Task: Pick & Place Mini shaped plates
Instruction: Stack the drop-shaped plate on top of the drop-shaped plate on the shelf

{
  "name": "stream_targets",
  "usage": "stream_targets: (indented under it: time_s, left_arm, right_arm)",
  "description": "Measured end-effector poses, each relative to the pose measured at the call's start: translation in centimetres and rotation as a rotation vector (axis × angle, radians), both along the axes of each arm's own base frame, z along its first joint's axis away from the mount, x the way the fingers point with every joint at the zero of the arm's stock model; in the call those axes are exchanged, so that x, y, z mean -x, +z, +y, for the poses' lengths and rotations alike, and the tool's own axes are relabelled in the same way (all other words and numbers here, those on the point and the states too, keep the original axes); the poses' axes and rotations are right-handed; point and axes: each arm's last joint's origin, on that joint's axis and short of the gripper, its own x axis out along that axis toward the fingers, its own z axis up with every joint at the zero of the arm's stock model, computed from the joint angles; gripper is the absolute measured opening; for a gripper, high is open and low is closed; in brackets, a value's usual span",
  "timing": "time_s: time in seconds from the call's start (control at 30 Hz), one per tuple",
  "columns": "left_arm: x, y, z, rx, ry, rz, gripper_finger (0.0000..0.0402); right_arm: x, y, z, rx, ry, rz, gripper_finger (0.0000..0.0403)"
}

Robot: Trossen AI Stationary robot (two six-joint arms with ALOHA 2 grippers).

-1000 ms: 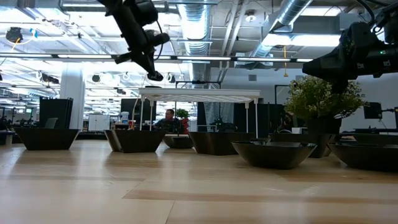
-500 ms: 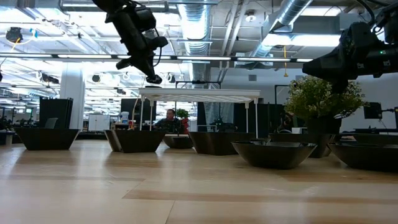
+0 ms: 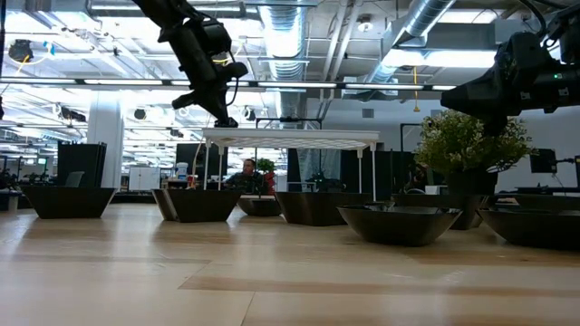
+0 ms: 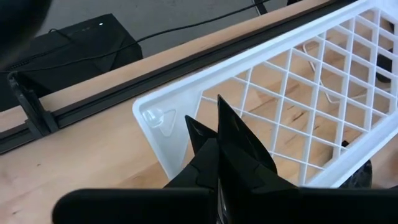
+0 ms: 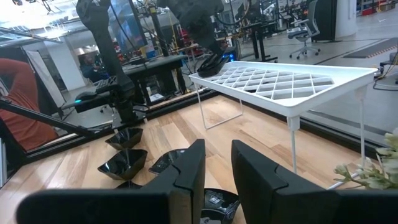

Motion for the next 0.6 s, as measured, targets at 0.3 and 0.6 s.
stream_targets:
  time_s: [0.3, 0.6]
  left_arm:
    - [0.0, -0.01, -0.04, 0.017, 0.019, -0.009, 0.0006]
    - [0.02, -0.1, -0.3, 0.038, 0.026, 0.004, 0.0007]
  right_arm:
    - [0.0, 0.0, 0.0, 0.0, 0.0, 0.0, 0.0074]
    - [0.0, 0.0, 0.0, 0.0, 0.0, 0.0, 0.0074]
